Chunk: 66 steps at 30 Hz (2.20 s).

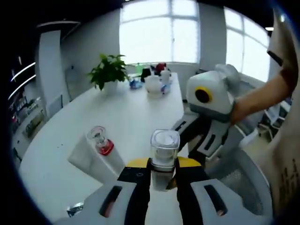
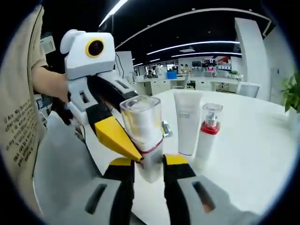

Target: Arrange the skincare products in the storage area until every visible bottle or jar stands upright without overlapping.

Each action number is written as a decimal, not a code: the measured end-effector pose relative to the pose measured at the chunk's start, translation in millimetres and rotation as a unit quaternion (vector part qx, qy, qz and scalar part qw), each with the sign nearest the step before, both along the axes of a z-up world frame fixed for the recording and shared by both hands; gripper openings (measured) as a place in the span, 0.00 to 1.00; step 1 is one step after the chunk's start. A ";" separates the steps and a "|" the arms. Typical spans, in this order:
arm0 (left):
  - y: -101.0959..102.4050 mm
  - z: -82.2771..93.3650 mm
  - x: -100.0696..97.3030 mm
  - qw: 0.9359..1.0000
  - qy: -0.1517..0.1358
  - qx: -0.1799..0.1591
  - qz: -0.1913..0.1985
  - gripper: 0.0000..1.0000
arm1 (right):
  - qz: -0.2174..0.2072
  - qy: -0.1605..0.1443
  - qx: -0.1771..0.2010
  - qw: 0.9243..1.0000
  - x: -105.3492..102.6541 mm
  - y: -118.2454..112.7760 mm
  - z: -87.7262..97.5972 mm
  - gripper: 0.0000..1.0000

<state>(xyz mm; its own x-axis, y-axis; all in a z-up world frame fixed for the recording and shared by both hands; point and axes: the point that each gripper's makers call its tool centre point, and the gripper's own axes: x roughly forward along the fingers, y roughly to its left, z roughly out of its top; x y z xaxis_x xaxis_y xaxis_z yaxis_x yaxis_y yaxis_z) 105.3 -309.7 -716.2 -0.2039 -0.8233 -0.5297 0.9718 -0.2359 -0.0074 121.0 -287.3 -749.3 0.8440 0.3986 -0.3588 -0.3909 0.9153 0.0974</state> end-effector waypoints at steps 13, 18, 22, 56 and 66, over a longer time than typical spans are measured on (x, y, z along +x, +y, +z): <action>-6.4 -44.9 14.4 1.000 0.005 0.025 0.006 0.16 | -0.050 0.046 -0.053 0.996 6.9 -14.4 -45.9 0.22; -10.3 -56.0 14.8 0.999 0.004 0.032 -0.006 0.16 | -0.067 0.055 -0.070 0.994 7.4 -19.4 -56.4 0.22; -14.2 -62.3 17.1 0.999 -0.004 0.036 -0.015 0.16 | -0.082 0.059 -0.094 0.990 9.7 -25.9 -62.9 0.22; -43.4 -82.2 53.5 0.999 0.004 0.029 -0.022 0.16 | -0.138 0.082 -0.077 0.984 43.5 -61.7 -89.7 0.20; -49.9 -84.4 58.6 0.999 -0.002 0.028 -0.019 0.17 | -0.141 0.084 -0.080 0.983 48.3 -68.0 -90.8 0.20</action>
